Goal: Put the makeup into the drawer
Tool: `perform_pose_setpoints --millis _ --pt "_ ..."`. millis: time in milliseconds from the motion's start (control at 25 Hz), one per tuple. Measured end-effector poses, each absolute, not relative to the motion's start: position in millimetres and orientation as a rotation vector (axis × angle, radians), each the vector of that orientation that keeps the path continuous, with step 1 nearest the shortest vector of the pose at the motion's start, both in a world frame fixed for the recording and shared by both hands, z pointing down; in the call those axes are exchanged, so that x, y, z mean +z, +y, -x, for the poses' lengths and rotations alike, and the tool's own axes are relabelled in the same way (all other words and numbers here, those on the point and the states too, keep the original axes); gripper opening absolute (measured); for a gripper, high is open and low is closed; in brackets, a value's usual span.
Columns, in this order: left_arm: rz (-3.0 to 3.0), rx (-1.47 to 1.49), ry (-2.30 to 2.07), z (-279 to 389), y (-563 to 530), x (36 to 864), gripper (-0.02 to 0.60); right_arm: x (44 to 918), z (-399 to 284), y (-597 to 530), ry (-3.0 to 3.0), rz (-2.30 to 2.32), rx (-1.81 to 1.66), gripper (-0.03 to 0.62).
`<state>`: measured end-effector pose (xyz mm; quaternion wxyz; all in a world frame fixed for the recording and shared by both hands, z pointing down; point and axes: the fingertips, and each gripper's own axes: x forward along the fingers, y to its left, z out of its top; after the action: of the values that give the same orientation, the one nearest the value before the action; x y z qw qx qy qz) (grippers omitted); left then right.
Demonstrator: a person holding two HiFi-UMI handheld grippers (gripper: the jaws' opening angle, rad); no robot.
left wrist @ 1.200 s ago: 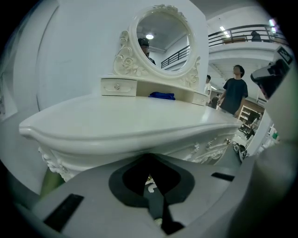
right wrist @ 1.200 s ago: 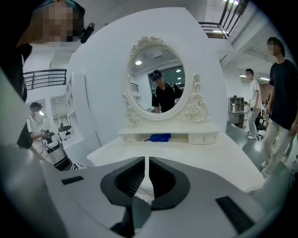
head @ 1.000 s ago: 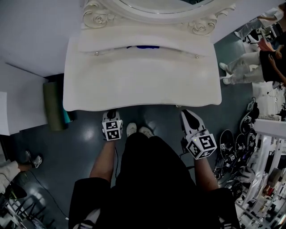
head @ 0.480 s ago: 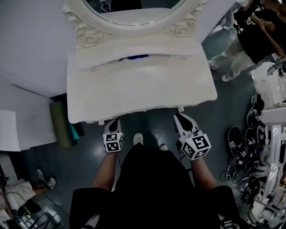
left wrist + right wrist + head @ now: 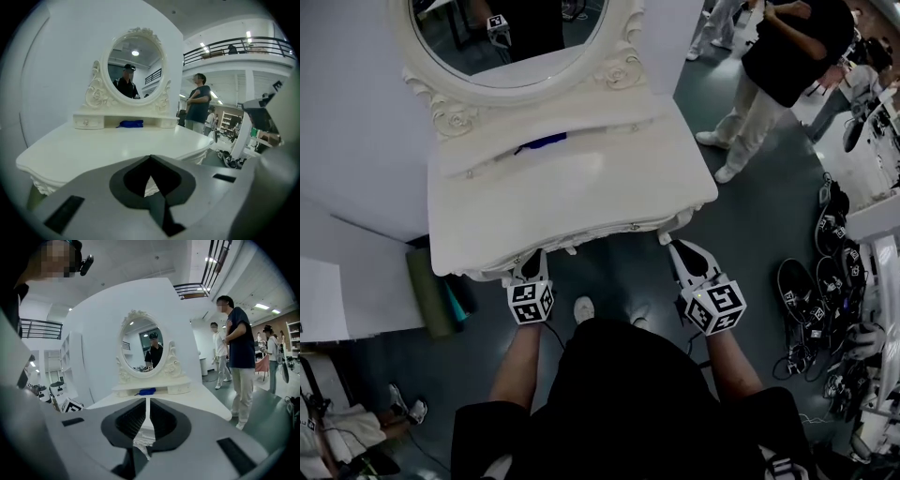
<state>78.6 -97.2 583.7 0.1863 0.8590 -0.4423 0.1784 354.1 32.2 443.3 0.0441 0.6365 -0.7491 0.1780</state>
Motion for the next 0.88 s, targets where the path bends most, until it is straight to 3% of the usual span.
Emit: perform_pose_setpoints --millis 400,880 --pt "-2.601 0.262 -1.192 -152.5 -62.8 480.2 0.020 432.2 -422.4 77.8 -2.269 -2.033 0.471 0.032" --pt "-2.796 0.091 -1.179 -162.0 -21.5 388.3 0.020 423.6 -427.5 72.5 -2.306 -2.031 0.421 0.021"
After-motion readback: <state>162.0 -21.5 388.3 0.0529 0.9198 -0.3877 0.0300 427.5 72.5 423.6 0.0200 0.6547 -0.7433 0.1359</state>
